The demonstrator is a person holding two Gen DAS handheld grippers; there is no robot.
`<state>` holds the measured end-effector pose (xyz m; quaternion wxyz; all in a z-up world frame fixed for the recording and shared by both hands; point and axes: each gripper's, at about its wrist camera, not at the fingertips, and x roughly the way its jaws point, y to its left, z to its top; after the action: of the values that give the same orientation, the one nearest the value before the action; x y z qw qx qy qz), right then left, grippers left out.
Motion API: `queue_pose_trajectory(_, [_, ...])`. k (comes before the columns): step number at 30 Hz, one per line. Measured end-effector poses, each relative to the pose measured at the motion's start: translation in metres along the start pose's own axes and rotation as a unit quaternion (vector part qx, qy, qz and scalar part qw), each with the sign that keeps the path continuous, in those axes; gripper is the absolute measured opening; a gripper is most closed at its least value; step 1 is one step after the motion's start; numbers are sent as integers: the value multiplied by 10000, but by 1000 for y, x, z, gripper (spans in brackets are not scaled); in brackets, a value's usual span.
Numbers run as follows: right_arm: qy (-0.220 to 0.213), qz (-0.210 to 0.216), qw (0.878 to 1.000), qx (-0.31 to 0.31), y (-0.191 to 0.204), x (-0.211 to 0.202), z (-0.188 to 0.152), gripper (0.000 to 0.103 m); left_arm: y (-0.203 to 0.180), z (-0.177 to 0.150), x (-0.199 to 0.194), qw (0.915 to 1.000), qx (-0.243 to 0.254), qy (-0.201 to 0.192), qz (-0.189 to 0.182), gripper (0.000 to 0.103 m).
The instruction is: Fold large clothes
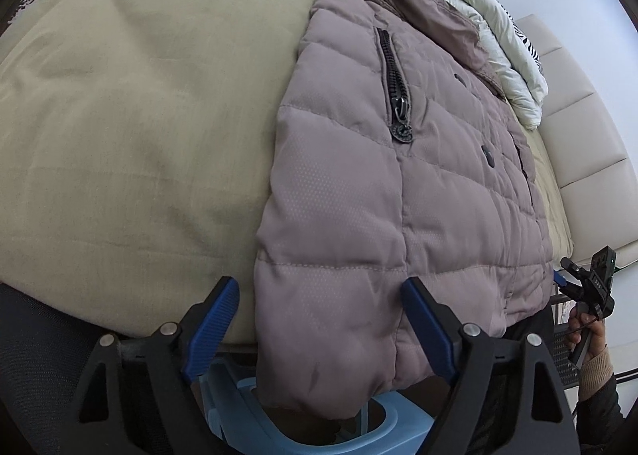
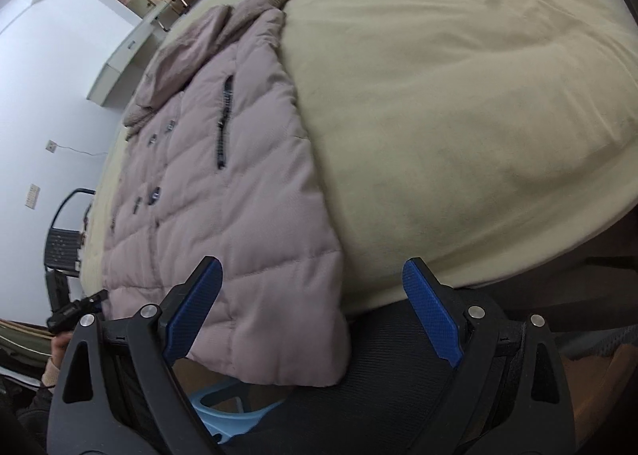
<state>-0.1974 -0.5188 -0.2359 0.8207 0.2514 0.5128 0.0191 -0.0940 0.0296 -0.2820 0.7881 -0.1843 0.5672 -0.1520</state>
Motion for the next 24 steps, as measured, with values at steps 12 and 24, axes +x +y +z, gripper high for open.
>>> queue_pose_trajectory(12, [672, 469, 9965, -133, 5, 45, -9, 83, 2, -7, 4, 10000, -15, 92, 18, 74])
queue_pose_trajectory(24, [882, 1263, 9881, -14, 11, 48, -17, 37, 7, -17, 6, 9991, -249, 308, -130, 57])
